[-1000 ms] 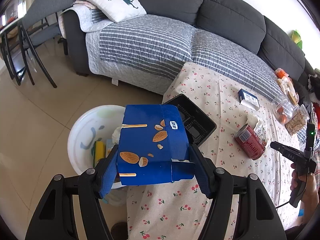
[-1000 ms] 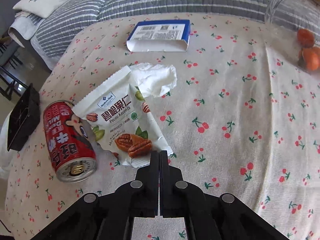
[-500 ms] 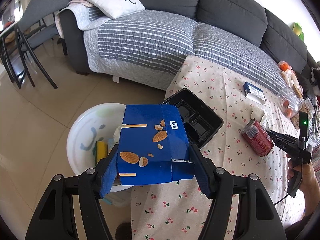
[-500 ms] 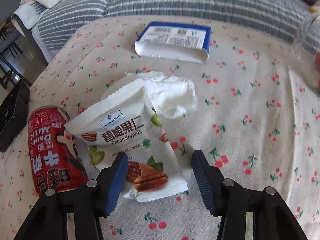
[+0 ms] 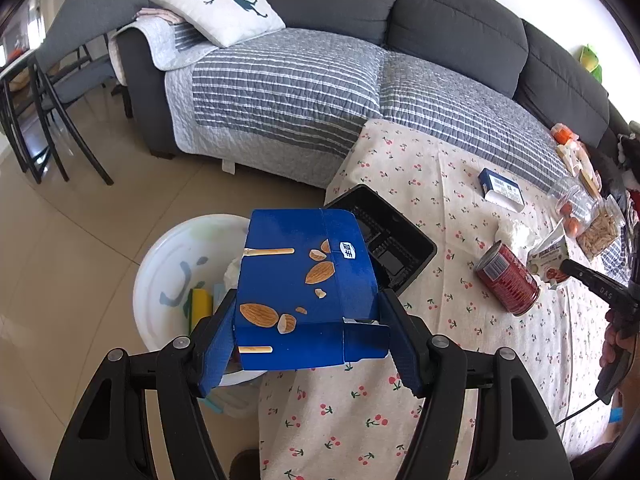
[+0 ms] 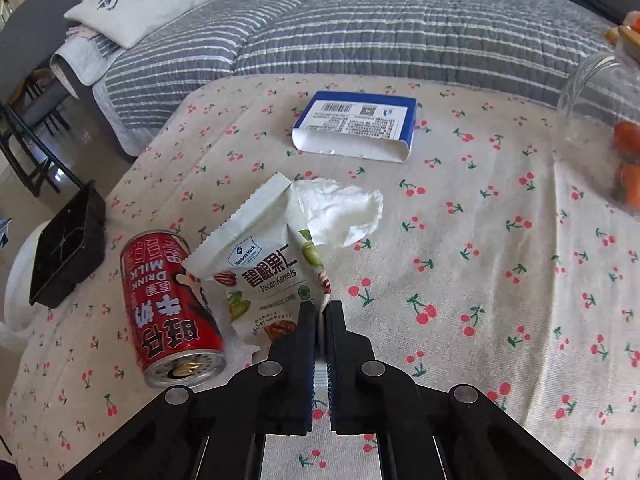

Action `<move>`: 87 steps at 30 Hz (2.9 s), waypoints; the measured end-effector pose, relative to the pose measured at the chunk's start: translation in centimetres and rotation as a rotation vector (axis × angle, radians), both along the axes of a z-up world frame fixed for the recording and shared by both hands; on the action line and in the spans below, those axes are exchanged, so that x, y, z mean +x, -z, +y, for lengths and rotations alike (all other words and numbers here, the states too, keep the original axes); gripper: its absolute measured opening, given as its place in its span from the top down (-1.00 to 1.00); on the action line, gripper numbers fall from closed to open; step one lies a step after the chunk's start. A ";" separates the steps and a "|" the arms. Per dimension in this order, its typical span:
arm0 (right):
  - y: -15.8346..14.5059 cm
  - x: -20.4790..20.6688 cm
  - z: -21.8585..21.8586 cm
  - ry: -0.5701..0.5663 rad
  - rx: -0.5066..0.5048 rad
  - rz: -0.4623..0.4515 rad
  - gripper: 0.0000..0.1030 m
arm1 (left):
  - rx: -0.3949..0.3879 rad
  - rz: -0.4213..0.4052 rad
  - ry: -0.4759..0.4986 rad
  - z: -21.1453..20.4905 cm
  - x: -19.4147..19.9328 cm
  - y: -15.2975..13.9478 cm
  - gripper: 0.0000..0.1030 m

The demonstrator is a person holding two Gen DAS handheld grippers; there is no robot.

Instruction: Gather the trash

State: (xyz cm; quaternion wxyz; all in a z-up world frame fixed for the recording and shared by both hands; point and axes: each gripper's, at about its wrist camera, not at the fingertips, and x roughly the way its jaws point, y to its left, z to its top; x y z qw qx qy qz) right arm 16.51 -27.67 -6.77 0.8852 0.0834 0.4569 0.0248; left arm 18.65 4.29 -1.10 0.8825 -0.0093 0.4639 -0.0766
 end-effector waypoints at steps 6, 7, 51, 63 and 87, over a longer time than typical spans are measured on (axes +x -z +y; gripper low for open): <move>-3.1 -1.6 -0.2 0.037 0.023 -0.060 0.95 | 0.005 -0.028 -0.018 0.9 0.0 -0.3 -0.37; -3.8 -1.8 -0.1 0.031 0.026 -0.075 0.95 | 0.007 -0.032 -0.025 1.2 0.1 -0.2 -0.37; -3.6 4.1 31.3 -0.402 -0.054 -0.099 0.92 | 0.128 0.012 -0.216 18.3 -1.3 4.7 -0.82; -3.6 5.9 33.3 -0.361 -0.058 -0.120 -0.08 | 0.110 0.019 -0.210 18.4 -1.1 4.5 -0.82; -7.2 -0.4 17.3 -0.173 -0.070 -0.113 -0.62 | 0.071 -0.018 -0.018 4.5 -1.2 0.4 -0.82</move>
